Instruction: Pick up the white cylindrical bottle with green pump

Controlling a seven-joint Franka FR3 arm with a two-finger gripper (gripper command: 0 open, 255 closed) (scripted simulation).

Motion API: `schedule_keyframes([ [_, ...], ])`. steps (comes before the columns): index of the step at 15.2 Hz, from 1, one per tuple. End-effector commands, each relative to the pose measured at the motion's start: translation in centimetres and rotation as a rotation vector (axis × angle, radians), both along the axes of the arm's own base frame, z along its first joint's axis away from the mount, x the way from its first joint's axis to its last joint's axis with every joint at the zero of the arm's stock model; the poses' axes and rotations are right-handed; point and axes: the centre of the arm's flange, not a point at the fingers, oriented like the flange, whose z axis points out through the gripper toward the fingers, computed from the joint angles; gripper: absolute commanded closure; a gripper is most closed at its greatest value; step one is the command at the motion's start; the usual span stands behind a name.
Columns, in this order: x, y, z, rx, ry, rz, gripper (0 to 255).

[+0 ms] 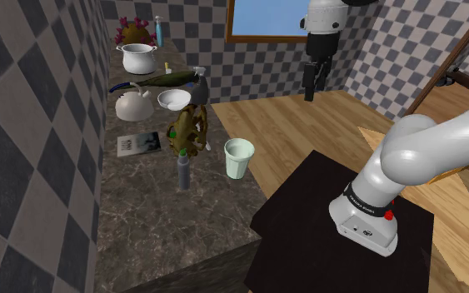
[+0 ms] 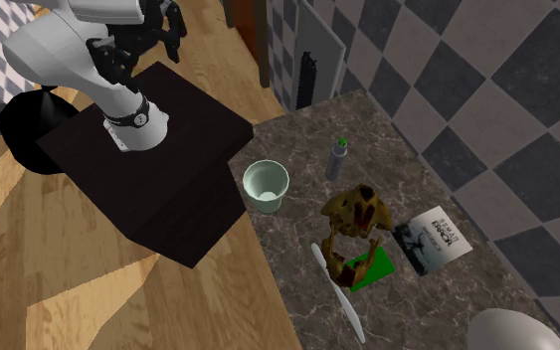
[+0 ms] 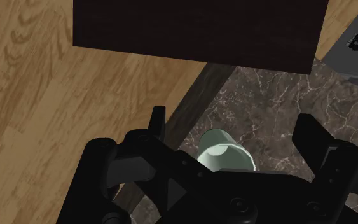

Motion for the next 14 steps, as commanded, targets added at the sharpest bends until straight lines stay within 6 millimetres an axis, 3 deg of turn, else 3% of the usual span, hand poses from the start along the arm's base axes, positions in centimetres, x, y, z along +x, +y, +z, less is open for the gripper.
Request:
schedule_keyframes([
  [1, 0.0, 0.0, 0.0, 0.000, 0.000, 0.000, 0],
  [14, 10.0, 9.9, -9.1, 0.015, -0.026, 0.010, 0],
])
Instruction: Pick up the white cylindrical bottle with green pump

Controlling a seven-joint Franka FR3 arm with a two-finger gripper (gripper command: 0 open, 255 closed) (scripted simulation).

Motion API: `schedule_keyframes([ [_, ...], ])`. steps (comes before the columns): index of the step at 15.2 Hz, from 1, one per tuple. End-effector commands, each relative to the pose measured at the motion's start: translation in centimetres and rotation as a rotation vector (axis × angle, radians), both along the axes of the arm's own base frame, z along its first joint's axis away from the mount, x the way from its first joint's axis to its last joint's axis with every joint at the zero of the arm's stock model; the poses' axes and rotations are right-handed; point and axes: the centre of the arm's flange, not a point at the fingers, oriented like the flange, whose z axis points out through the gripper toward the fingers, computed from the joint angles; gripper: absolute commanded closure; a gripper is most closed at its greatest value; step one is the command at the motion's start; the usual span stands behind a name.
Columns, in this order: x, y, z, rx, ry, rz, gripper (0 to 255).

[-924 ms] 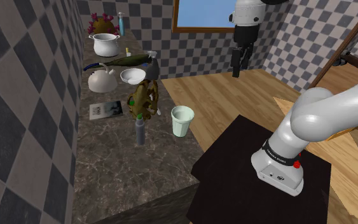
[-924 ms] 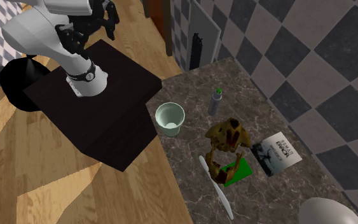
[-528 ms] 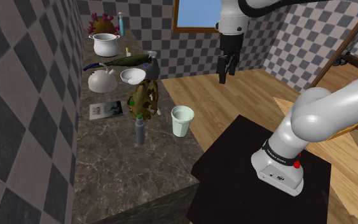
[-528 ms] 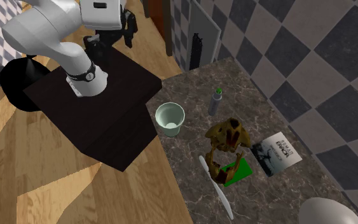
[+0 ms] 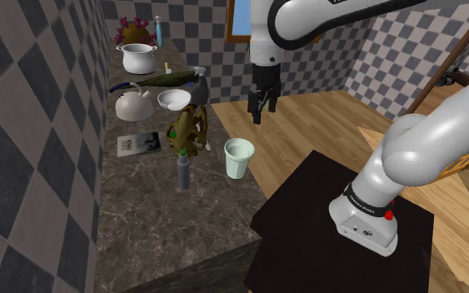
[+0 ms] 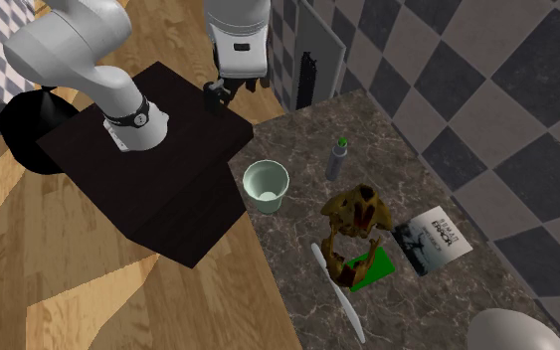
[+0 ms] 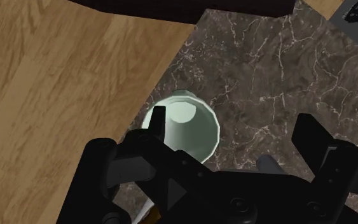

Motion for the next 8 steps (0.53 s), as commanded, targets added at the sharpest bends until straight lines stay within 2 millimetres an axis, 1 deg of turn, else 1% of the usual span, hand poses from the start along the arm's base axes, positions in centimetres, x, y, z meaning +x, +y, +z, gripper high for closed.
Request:
schedule_keyframes([
  [1, 1.8, 1.5, -1.3, 0.004, -0.005, 0.001, 0],
  [8, 7.2, 6.9, -6.0, 0.012, -0.020, 0.007, 0],
])
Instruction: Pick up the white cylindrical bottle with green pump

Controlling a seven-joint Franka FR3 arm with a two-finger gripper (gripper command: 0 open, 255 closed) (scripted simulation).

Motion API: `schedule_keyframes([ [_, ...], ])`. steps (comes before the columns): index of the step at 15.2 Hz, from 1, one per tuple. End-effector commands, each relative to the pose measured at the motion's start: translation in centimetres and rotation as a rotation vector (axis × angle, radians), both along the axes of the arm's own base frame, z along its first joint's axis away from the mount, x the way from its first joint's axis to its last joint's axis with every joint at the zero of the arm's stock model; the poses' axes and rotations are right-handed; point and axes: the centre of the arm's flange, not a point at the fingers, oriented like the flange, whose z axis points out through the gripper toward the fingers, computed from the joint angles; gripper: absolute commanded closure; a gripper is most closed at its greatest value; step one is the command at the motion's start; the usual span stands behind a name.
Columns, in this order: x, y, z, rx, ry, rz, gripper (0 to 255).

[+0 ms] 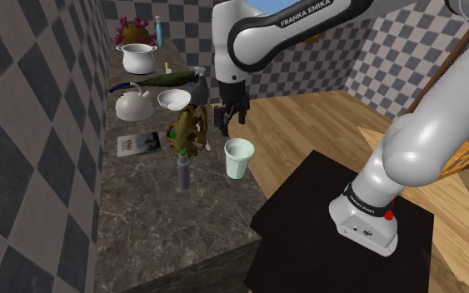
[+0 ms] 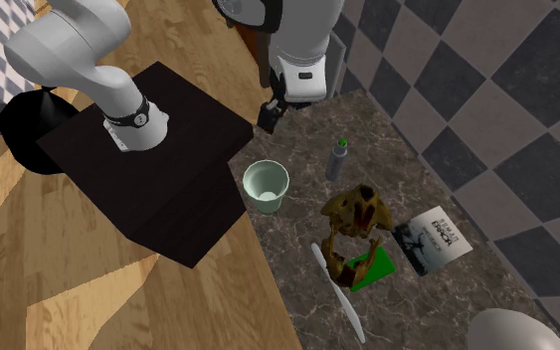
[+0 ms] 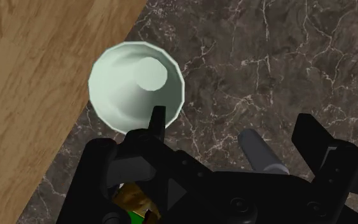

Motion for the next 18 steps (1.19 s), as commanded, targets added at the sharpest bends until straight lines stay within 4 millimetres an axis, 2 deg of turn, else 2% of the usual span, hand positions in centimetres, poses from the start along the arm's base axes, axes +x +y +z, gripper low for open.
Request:
schedule_keyframes([
  [1, 1.6, 1.6, -1.4, 0.003, -0.005, 0.001, 0],
  [13, 11.0, 11.1, -9.1, 0.018, -0.029, 0.011, 0],
  [18, 11.1, 11.3, -11.4, 0.018, -0.029, 0.011, 0],
])
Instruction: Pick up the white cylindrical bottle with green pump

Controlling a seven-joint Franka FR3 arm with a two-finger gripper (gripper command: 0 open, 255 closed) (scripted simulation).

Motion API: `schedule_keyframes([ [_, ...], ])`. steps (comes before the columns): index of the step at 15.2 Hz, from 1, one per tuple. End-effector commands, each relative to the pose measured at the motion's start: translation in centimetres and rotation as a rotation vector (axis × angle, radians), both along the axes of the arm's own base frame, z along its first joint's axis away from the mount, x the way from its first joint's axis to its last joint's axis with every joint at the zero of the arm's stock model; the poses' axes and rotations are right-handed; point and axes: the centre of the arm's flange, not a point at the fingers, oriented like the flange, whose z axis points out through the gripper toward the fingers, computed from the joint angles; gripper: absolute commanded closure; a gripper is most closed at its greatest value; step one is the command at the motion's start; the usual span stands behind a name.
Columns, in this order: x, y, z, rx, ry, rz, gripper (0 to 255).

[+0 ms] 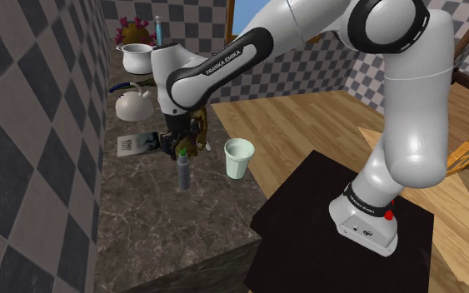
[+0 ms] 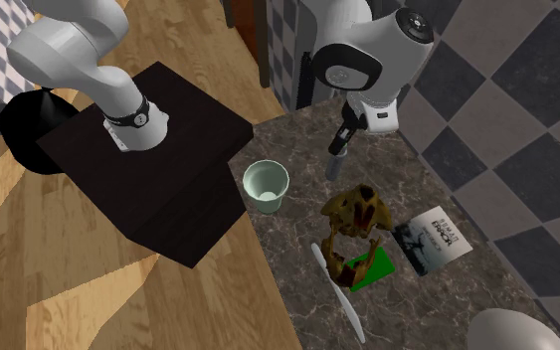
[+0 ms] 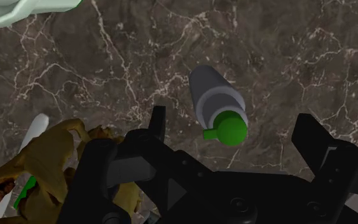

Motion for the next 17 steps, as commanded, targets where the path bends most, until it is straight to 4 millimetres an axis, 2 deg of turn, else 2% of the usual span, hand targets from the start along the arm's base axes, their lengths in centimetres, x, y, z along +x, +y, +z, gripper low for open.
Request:
schedule_keyframes([
  [1, 0.0, 0.0, -1.0, 0.000, -0.001, 0.000, 0],
  [3, 0.0, 0.0, -2.3, 0.000, -0.001, 0.000, 0],
  [5, 0.0, 0.0, -2.3, 0.000, -0.001, 0.000, 0],
  [6, 0.0, 0.0, -2.3, 0.000, 0.000, 0.000, 255],
  [15, 0.0, 0.0, -2.3, 0.000, -0.001, 0.000, 255],
  [17, 0.0, 0.0, -1.3, 0.000, -0.001, 0.000, 255],
])
